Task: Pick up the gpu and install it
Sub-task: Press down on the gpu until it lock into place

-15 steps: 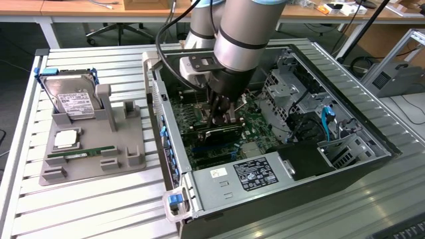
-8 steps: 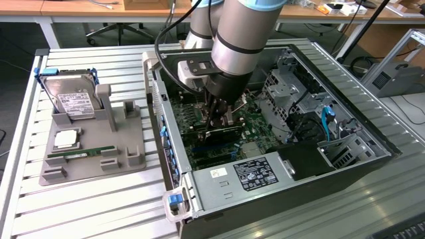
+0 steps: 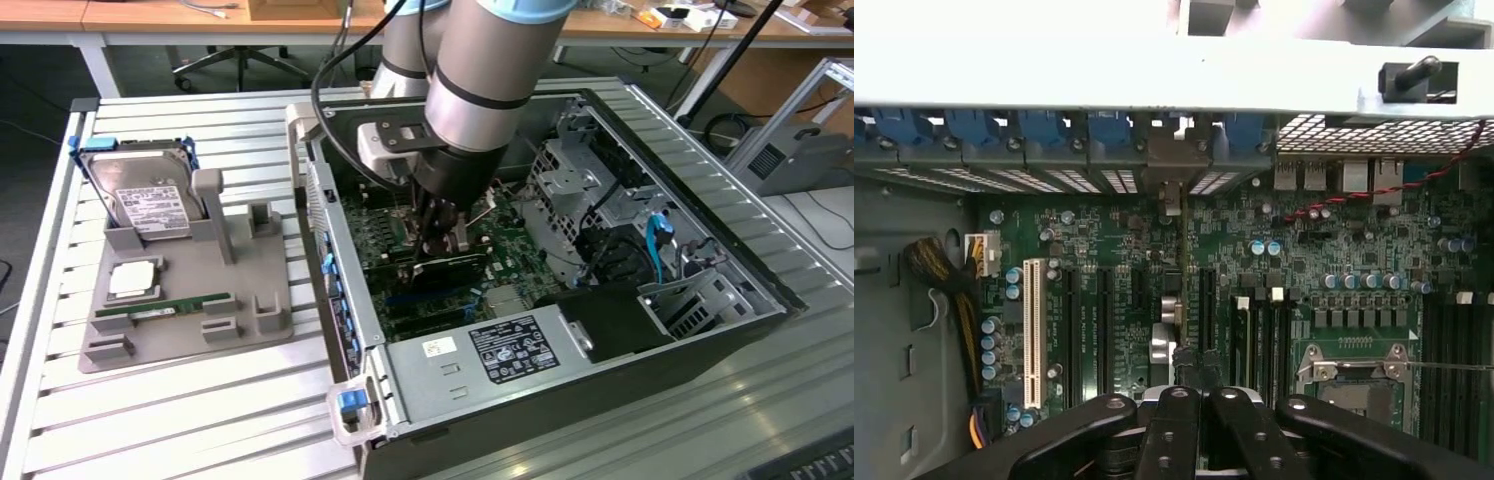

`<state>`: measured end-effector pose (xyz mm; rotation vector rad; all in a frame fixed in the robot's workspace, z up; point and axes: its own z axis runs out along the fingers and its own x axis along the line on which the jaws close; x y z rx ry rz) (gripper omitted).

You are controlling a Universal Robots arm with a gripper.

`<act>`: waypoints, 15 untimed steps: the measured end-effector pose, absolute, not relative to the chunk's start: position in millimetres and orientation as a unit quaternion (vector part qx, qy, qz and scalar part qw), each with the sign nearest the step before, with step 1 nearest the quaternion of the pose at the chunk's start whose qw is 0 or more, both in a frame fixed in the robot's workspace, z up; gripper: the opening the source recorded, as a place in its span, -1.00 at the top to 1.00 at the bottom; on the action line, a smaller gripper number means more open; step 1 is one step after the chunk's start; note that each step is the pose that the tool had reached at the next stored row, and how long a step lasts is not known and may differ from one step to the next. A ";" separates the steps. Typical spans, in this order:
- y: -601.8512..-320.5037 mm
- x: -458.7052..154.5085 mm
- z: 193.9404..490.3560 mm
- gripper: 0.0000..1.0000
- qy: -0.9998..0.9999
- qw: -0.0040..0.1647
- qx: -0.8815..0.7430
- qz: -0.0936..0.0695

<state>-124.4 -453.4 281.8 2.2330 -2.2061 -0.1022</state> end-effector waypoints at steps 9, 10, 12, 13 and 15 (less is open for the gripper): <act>-453.5 -124.4 276.3 0.79 -0.702 0.001 0.711 -0.033; -453.5 -124.4 276.2 0.79 -0.702 0.001 0.711 -0.033; -453.5 -124.4 276.2 0.79 -0.702 0.001 0.711 -0.033; -453.5 -124.4 276.2 0.79 -0.702 0.001 0.711 -0.033; -453.5 -124.4 276.0 0.79 -0.702 0.001 0.711 -0.033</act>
